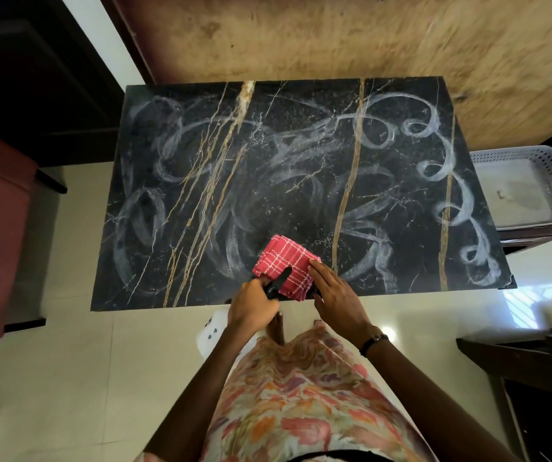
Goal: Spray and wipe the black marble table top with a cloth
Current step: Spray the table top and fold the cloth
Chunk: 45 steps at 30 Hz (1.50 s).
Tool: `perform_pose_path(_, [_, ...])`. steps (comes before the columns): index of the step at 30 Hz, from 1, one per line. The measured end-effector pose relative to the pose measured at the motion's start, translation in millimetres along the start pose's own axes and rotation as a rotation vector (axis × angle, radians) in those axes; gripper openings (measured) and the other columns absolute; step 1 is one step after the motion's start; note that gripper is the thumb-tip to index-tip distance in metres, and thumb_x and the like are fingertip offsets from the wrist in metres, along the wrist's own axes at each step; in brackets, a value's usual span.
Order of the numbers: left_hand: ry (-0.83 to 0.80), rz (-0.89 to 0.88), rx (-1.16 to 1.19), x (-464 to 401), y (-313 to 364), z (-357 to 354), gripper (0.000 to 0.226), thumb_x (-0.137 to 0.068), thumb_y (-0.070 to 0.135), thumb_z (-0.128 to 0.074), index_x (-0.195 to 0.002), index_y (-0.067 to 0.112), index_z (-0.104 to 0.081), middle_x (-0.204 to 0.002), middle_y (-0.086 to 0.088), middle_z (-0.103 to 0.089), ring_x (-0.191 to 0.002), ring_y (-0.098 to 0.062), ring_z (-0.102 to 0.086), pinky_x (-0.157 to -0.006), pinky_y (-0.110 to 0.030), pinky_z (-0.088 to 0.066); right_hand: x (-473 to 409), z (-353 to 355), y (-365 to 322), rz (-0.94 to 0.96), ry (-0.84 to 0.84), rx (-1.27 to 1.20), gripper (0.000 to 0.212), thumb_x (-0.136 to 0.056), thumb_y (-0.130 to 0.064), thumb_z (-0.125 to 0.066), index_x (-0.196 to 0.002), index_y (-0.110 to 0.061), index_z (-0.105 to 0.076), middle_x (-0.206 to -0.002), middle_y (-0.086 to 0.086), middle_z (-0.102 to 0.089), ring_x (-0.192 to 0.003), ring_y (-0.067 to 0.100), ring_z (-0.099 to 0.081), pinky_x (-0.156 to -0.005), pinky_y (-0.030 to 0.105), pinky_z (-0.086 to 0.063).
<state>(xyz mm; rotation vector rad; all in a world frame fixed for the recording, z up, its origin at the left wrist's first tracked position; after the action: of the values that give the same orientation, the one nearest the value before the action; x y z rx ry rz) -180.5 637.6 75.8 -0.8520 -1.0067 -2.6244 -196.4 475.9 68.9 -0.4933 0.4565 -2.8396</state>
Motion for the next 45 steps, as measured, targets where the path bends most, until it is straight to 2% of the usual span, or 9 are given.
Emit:
perform_pose_path(6, [0.032, -0.015, -0.012, -5, 12, 3, 0.011, -0.08, 0.021, -0.064, -0.09, 0.016, -0.063, -0.09, -0.007, -0.069, -0.072, -0.021, -0.06, -0.066, -0.029, -0.042, -1, 3, -1, 0.019, 0.006, 0.027, 0.061, -0.099, -0.019, -0.045, -0.15, -0.008, -0.013, -0.16, 0.01, -0.009, -0.148, 0.024, -0.013, -0.118, 0.031, -0.009])
perform_pose_path(10, [0.05, 0.042, -0.003, -6, -2, 12, 0.008, -0.079, 0.017, -0.061, -0.087, 0.016, -0.062, -0.088, -0.01, -0.069, -0.063, -0.016, -0.053, -0.067, -0.032, -0.042, -1, 10, -2, 0.054, 0.018, 0.002, 0.06, -0.098, -0.019, -0.048, -0.149, -0.005, -0.019, -0.159, 0.013, -0.017, -0.146, 0.027, -0.02, -0.116, 0.031, -0.011])
perform_pose_path(16, [0.114, 0.127, 0.005, 2, -23, 21, 0.019, -0.078, 0.014, -0.06, -0.096, 0.013, -0.067, -0.088, -0.013, -0.07, -0.08, -0.032, -0.063, -0.071, -0.033, -0.046, -7, 21, 2, 0.08, 0.017, -0.063, 0.053, -0.098, -0.017, -0.046, -0.147, -0.006, -0.027, -0.155, 0.011, -0.029, -0.14, 0.024, -0.032, -0.115, 0.029, -0.021])
perform_pose_path(21, [-0.075, 0.016, 0.029, 5, -12, -1, 0.013, -0.082, 0.017, -0.063, -0.094, 0.014, -0.067, -0.079, -0.007, -0.065, -0.074, -0.026, -0.06, -0.069, -0.033, -0.047, -18, 30, 8, 0.081, 0.004, -0.156, 0.045, -0.098, -0.017, -0.046, -0.142, -0.008, -0.037, -0.147, 0.01, -0.042, -0.133, 0.024, -0.042, -0.111, 0.032, -0.032])
perform_pose_path(26, [0.019, 0.025, -0.02, 7, -3, -3, 0.014, -0.078, 0.012, -0.063, -0.092, 0.011, -0.065, -0.083, -0.01, -0.067, -0.069, -0.023, -0.053, -0.066, -0.031, -0.043, -33, 38, 11, 0.074, 0.003, -0.27, 0.039, -0.099, -0.021, -0.047, -0.136, -0.01, -0.044, -0.135, 0.008, -0.049, -0.124, 0.022, -0.047, -0.107, 0.029, -0.036])
perform_pose_path(30, [0.112, 0.022, 0.161, 9, -12, 14, 0.011, -0.081, 0.011, -0.063, -0.084, 0.022, -0.061, -0.062, 0.0, -0.058, -0.056, -0.022, -0.051, -0.055, -0.028, -0.04, -56, 31, 19, -0.05, -0.088, -0.349, 0.046, -0.098, -0.024, -0.051, -0.138, -0.005, -0.039, -0.137, 0.014, -0.046, -0.127, 0.028, -0.044, -0.11, 0.037, -0.035])
perform_pose_path(34, [0.271, 0.08, 0.407, 15, -32, 40, 0.011, -0.084, 0.014, -0.067, -0.079, 0.023, -0.062, -0.057, 0.0, -0.057, -0.049, -0.014, -0.049, -0.048, -0.028, -0.037, -78, 25, 23, -0.191, -0.165, -0.541, 0.042, -0.091, -0.026, -0.062, -0.124, -0.002, -0.052, -0.12, 0.017, -0.06, -0.109, 0.031, -0.06, -0.096, 0.043, -0.048])
perform_pose_path(39, [0.317, 0.072, 0.577, 28, -47, 59, 0.012, -0.082, -0.002, -0.063, -0.088, 0.008, -0.068, -0.073, -0.009, -0.063, -0.058, -0.016, -0.052, -0.059, -0.031, -0.041, -89, 8, 17, -0.242, -0.385, -0.592, 0.031, -0.087, -0.034, -0.067, -0.105, -0.01, -0.061, -0.104, 0.009, -0.069, -0.089, 0.022, -0.067, -0.078, 0.029, -0.053])
perform_pose_path(45, [0.425, 0.098, 0.741, 42, -85, 92, 0.018, -0.082, -0.008, -0.059, -0.088, 0.007, -0.067, -0.079, -0.009, -0.063, -0.065, -0.016, -0.052, -0.07, -0.032, -0.041, -77, 5, -35, -0.207, -0.467, -0.926, 0.007, -0.094, -0.026, -0.057, -0.1, -0.025, -0.055, -0.103, 0.002, -0.065, -0.09, 0.015, -0.066, -0.068, 0.021, -0.053])
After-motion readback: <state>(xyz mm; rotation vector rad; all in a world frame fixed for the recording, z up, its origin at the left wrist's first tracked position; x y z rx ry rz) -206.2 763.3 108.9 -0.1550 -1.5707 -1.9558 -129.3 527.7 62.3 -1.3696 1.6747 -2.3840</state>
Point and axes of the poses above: each hand's wrist, its own x-axis away from the middle knuckle, its own z-axis out of the back of the hand, y = z × x, the point moved 9 cm from there along -x, towards the middle knuckle
